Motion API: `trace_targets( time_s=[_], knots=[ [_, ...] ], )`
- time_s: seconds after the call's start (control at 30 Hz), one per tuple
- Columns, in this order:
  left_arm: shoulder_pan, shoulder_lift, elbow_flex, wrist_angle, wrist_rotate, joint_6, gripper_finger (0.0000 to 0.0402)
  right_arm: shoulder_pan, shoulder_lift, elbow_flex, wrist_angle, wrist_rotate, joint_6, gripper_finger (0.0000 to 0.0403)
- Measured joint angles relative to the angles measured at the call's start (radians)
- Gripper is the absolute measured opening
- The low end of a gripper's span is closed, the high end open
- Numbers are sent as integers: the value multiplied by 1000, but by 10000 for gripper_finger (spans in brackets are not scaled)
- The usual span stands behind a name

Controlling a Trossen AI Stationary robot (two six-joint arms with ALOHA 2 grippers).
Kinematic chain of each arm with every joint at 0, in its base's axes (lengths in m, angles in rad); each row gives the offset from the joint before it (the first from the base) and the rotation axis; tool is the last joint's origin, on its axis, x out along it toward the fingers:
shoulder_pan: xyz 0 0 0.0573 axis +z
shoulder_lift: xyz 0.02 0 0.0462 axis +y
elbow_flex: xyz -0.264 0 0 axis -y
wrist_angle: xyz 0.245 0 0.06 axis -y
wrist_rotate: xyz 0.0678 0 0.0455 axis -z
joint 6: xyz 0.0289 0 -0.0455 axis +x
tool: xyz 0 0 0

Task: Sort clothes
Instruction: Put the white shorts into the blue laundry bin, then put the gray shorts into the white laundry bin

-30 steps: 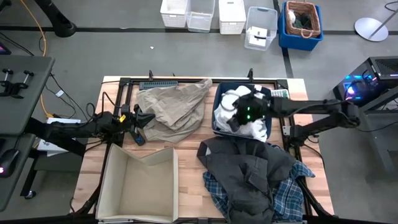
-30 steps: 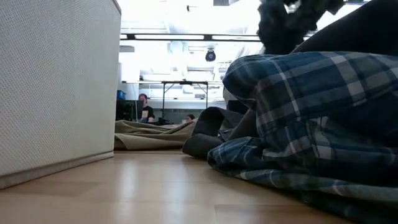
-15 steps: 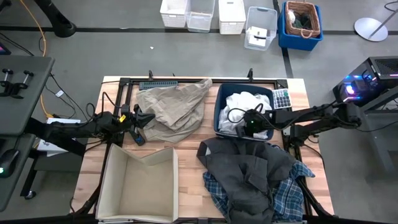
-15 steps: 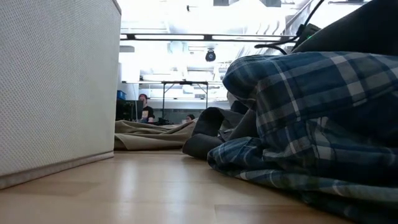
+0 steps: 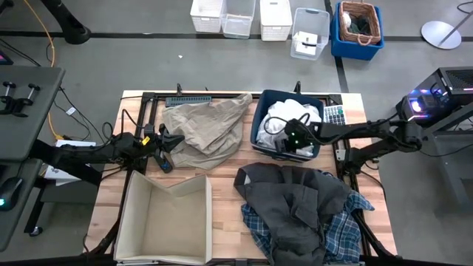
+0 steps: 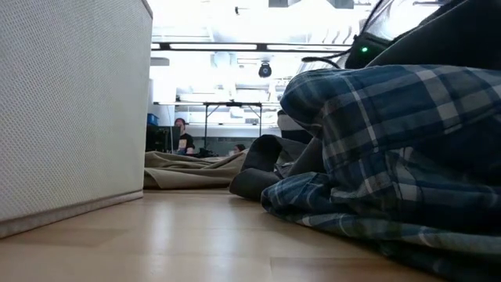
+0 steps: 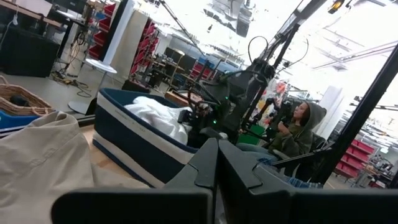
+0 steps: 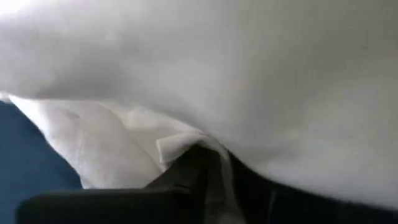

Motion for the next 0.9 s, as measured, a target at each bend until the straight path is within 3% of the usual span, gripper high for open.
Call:
trace_targets(
  time_s=[0.2, 0.43, 0.77, 0.9],
  knots=[
    [0, 0, 0, -8, 0, 0, 0, 12, 70, 168, -158, -59, -205, 133],
    [0, 0, 0, -9, 0, 0, 0, 17, 69, 445, -495, 57, -425, 178],
    [0, 0, 0, -9, 0, 0, 0, 17, 67, 729, -723, 106, -561, 206],
    [0, 0, 0, -9, 0, 0, 0, 20, 67, 782, -730, 44, -583, 207]
  ],
)
